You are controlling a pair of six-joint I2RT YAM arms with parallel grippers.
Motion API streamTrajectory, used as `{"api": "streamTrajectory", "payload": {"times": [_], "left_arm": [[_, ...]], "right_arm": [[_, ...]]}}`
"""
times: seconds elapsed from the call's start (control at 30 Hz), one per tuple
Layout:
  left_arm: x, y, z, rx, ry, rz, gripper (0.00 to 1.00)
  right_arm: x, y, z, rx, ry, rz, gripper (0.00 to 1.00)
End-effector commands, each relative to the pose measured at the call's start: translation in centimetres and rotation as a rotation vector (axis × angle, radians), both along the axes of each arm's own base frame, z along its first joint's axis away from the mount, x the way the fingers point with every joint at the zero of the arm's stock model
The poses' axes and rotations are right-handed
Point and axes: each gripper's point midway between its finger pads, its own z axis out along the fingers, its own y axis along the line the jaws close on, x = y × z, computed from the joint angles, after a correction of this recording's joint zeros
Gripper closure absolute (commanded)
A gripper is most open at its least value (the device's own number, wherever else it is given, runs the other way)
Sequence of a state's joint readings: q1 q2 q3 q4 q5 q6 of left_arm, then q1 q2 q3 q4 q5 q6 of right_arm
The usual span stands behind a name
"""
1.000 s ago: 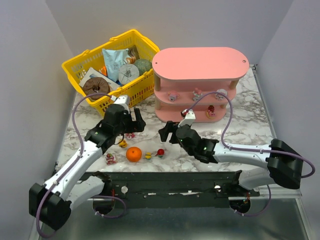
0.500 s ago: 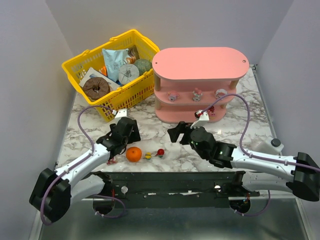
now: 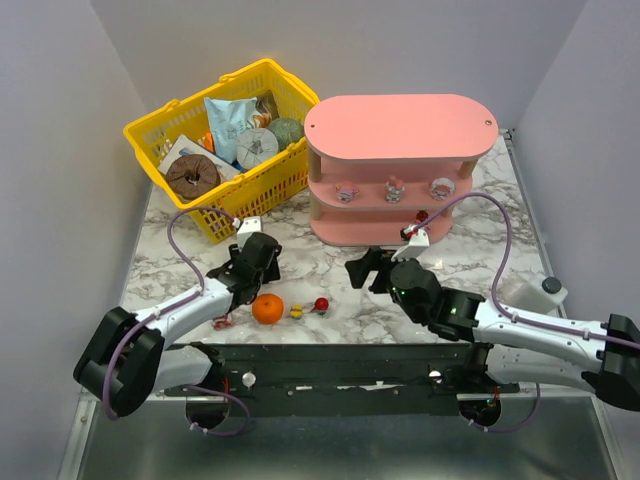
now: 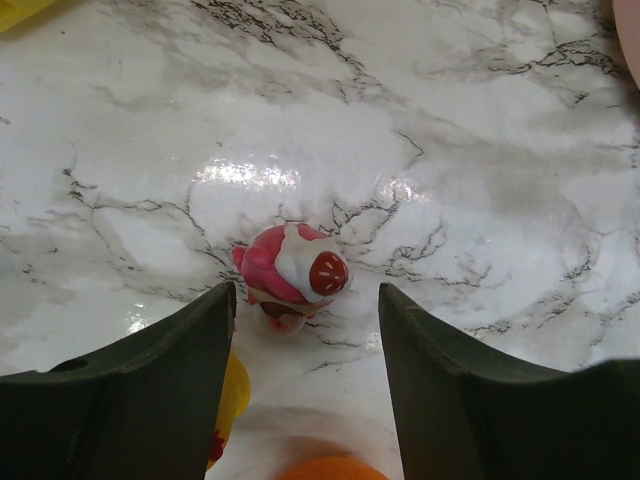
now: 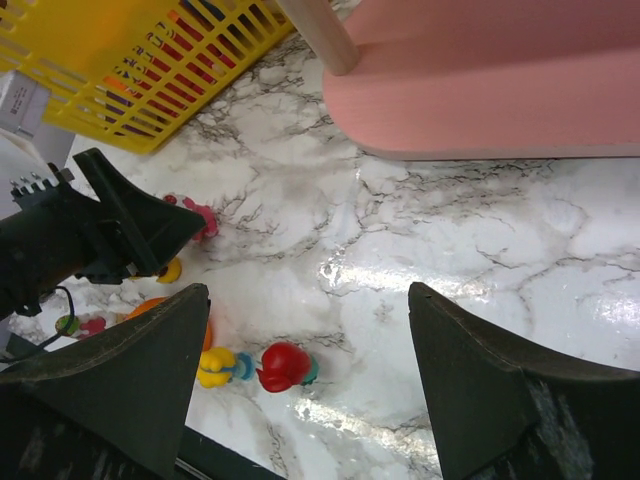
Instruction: Place and organize the plastic toys onto the shelf
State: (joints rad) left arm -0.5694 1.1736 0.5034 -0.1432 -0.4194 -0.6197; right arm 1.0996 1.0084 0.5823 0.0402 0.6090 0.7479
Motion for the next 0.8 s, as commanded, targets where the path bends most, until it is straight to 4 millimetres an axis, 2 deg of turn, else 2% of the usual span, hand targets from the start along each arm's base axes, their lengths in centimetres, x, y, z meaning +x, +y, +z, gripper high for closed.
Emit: {"api": "streamTrajectory", "payload": {"times": [0.0,0.07,0.13,0.2,0.33,0.6,0.7,0.73,0.77], "left_arm": [[2.0,-0.3,1.3,0.0,-0.062,0.029,0.36],[2.1,-0.3,1.2,0.002,-0.058,0.032,0.44],[2.3,-0.4,1.1,0.0,-0.06,0.031,0.55],[2.4,-0.6,1.2,-0.007,-0.064,0.026,0.67],[2.7,-1.2,1.2,-0.028,-0.076,0.013,0.77],[2.7,-1.5,1.1,-0.037,-0.071,0.002,0.79],[2.6,-1.5,1.3,-0.04,-0.069,0.0,0.66],[2.5,-1.4,1.4,-0.042,-0.068,0.0,0.58],[2.4,-1.4,1.4,-0.043,-0.068,-0.001,0.54]], "right_arm": [[0.0,-1.6,-0.6,-0.016,0.001,-0.055,0.12],[0.0,-1.9,-0.3,-0.002,-0.005,-0.062,0.12],[-0.2,-2.5,-1.0,-0.027,0.007,-0.071,0.12],[-0.2,-2.9,-0.9,-0.022,0.002,-0.083,0.12],[-0.3,-3.6,-1.0,-0.015,-0.004,-0.099,0.12],[-0.5,-4.6,-0.6,0.002,-0.019,-0.118,0.12],[-0.5,-4.6,-0.6,0.002,-0.019,-0.118,0.12],[-0.5,-4.6,-0.6,0.002,-0.019,-0.118,0.12],[-0.5,-4.7,-0.5,0.002,-0.019,-0.118,0.12]]}}
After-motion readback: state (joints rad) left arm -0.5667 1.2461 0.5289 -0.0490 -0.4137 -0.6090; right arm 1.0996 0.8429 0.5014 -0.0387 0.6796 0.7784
